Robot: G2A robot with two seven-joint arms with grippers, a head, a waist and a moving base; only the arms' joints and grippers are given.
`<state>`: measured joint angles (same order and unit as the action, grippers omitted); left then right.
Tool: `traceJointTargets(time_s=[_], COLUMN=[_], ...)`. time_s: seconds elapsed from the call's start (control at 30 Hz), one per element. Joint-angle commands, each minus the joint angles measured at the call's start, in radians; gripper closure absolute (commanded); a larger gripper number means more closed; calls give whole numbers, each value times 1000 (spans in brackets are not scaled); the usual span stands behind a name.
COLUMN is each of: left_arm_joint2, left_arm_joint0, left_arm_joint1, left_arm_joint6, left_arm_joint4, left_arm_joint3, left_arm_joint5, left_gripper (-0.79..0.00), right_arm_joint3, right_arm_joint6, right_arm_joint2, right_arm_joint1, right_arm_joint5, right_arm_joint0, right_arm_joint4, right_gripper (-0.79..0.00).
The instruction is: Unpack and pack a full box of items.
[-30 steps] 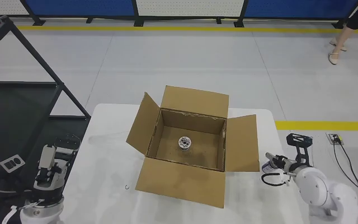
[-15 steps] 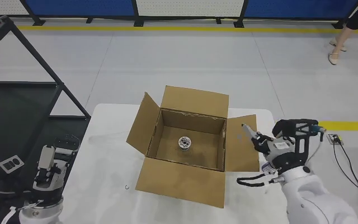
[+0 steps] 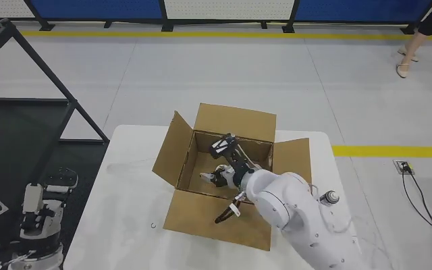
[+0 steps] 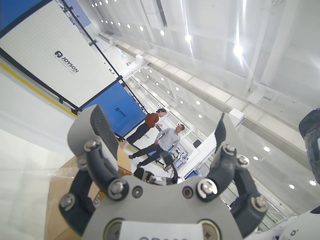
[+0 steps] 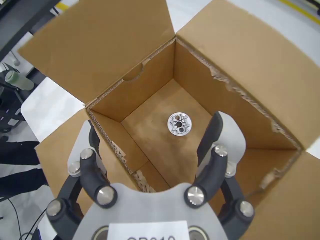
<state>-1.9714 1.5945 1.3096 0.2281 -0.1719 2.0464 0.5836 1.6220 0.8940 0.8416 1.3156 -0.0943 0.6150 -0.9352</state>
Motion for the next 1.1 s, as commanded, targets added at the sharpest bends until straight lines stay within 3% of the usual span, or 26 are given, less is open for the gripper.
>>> traceJointTargets(time_s=[0.0, 0.3, 0.73, 0.83, 0.87, 1.0, 1.07], left_arm_joint2=[-11, -21, -21, -21, -21, -21, -21], left_arm_joint0=[7, 16, 16, 16, 16, 16, 16], left_arm_joint1=[-1, -2, -2, -2, -2, -2, -2], left_arm_joint6=[-1, 1, 1, 1, 1, 1, 1], left_arm_joint4=[-7, -16, -16, -16, -16, -16, -16], left_arm_joint3=[-3, -5, -5, -5, -5, -5, -5], left_arm_joint5=[3, 0, 0, 0, 0, 0, 0], left_gripper=[-785, -785, -785, -785, -785, -785, -785], right_arm_joint3=[-118, -464, -700, -733, -742, -765, -766], right_arm_joint6=[-5, -44, -74, -71, -71, -83, -89], right_arm_joint2=[-47, -181, -259, -262, -262, -259, -249], right_arm_joint1=[21, 113, 206, 221, 225, 238, 240], right_arm_joint5=[-19, -109, -149, -141, -138, -129, -119], right_arm_joint0=[-53, -191, -260, -269, -271, -274, -272], right_arm_joint4=[16, 40, 37, 45, 46, 43, 48], right_gripper=[-785, -785, -776, -385, -351, 0, 0])
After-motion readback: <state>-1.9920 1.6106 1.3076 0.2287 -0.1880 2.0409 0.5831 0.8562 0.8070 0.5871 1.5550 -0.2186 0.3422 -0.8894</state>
